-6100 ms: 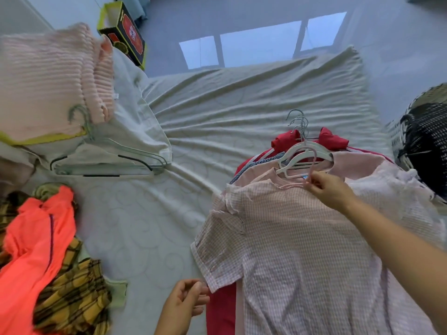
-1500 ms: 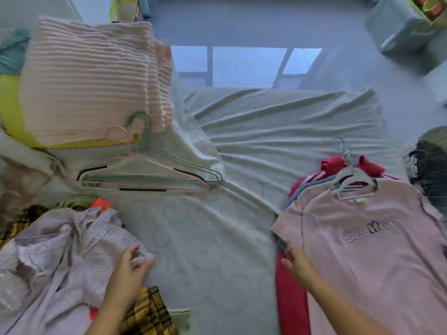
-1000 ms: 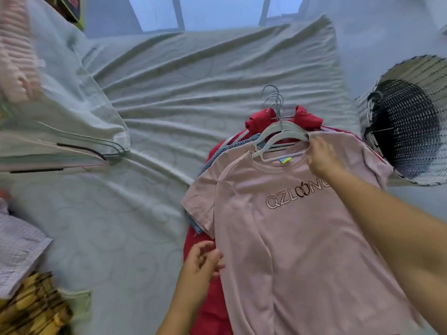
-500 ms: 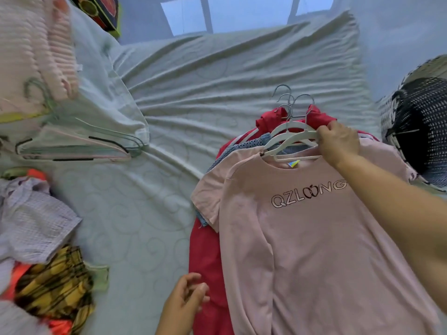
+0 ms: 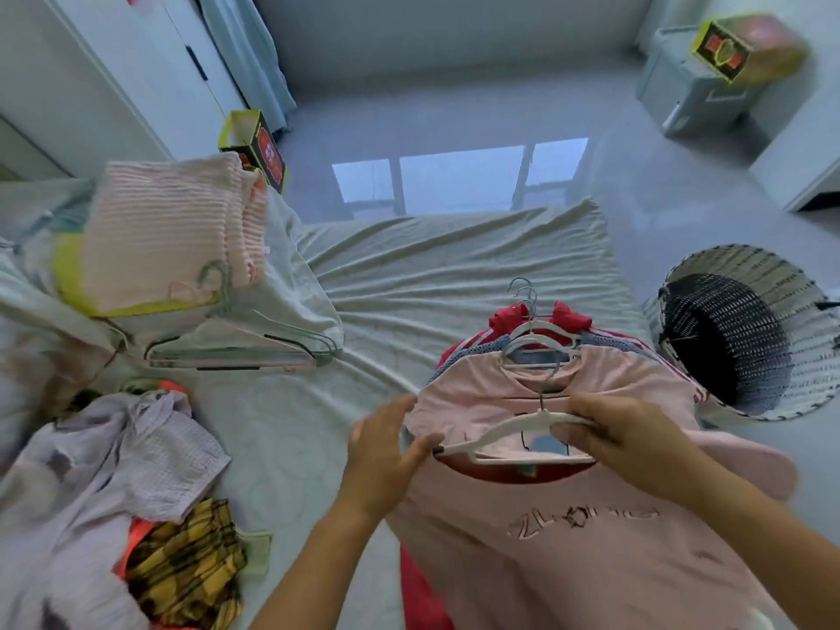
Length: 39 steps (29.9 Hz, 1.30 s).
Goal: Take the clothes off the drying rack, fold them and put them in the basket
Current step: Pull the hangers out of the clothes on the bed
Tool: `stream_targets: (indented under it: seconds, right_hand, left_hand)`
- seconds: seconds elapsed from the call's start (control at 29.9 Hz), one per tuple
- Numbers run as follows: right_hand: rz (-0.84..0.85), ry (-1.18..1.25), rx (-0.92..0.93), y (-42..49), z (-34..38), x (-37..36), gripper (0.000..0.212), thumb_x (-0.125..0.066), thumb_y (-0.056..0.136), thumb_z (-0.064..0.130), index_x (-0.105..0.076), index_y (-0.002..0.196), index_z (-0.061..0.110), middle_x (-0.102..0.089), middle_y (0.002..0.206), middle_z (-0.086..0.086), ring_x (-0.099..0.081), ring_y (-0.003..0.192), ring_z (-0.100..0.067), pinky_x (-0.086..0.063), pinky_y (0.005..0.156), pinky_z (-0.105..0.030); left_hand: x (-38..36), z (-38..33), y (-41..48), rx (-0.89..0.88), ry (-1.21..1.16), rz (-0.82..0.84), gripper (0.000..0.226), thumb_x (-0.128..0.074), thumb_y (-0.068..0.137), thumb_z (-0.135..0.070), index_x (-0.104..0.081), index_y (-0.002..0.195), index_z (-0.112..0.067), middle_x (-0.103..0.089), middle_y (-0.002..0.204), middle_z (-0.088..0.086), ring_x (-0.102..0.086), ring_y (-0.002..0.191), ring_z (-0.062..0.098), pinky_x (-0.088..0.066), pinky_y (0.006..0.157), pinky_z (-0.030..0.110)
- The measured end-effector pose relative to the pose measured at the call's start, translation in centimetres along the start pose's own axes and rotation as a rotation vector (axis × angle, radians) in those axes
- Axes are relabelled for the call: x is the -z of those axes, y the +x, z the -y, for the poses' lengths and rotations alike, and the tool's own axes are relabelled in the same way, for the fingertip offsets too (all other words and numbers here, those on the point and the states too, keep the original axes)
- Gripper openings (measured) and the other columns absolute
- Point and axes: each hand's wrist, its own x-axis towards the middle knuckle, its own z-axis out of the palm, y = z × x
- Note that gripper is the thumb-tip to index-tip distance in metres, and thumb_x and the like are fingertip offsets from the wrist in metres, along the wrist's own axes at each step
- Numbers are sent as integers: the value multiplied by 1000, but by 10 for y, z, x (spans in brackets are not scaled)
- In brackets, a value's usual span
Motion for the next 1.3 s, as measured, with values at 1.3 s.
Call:
stream_targets:
  seconds: [1.3]
  right_hand:
    - [-259, 890, -111, -118, 253, 8, 56, -82, 44, 63, -76, 78, 19, -42, 47, 0, -36, 35, -4, -32, 37, -9]
  left_hand:
    - [179, 27, -113, 53, -701, -409, 31, -53, 93, -20, -64, 65, -17, -57, 65, 3, -49, 69, 21, -40, 66, 32]
